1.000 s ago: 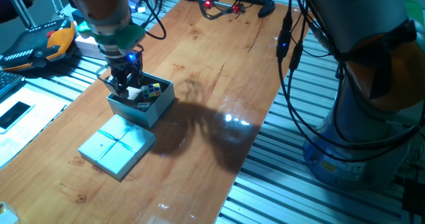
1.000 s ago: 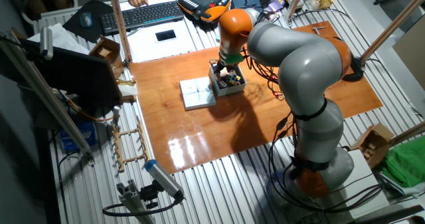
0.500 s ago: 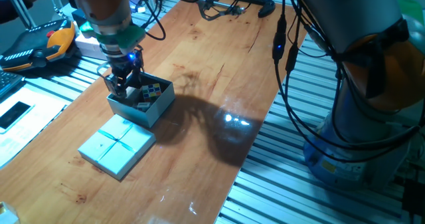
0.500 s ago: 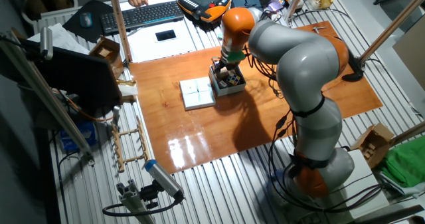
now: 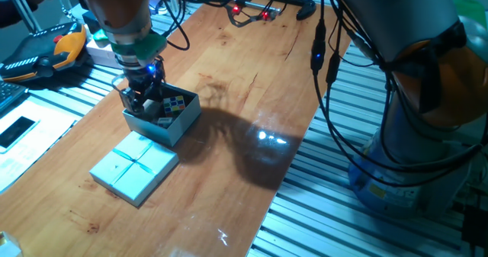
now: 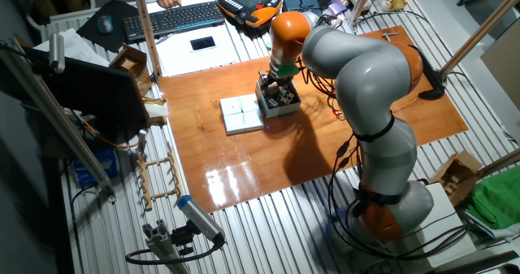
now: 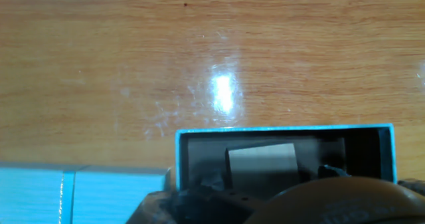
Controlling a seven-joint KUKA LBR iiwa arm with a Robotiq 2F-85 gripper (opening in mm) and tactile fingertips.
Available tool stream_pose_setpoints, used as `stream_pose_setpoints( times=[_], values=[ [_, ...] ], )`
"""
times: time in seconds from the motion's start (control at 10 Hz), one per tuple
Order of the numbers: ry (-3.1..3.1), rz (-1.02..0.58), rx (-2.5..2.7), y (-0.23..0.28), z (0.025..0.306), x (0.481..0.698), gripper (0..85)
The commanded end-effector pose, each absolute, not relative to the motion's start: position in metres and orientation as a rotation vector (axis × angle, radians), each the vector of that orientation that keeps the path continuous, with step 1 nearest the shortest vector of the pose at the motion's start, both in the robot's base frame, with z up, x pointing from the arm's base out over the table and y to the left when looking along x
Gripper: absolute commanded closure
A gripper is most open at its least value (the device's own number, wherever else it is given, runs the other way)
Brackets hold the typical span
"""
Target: Take everything out of the gift box
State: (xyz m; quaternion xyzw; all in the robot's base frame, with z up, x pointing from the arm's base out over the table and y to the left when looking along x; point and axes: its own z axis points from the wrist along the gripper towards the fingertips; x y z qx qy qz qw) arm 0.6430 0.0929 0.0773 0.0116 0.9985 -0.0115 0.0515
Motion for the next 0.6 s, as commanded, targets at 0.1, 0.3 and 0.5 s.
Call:
stream_pose_setpoints(
  times=[0.1, 0.3, 0.5],
  values=[
    [3.041, -0.033, 0.035, 0.0933, 0.0754, 0.6436, 11.3],
    [3.039, -0.035, 0.030, 0.0933, 0.0720, 0.6447, 11.3],
    [3.035, -0.033, 0.025, 0.0925, 0.0666, 0.6462, 11.3]
  ],
)
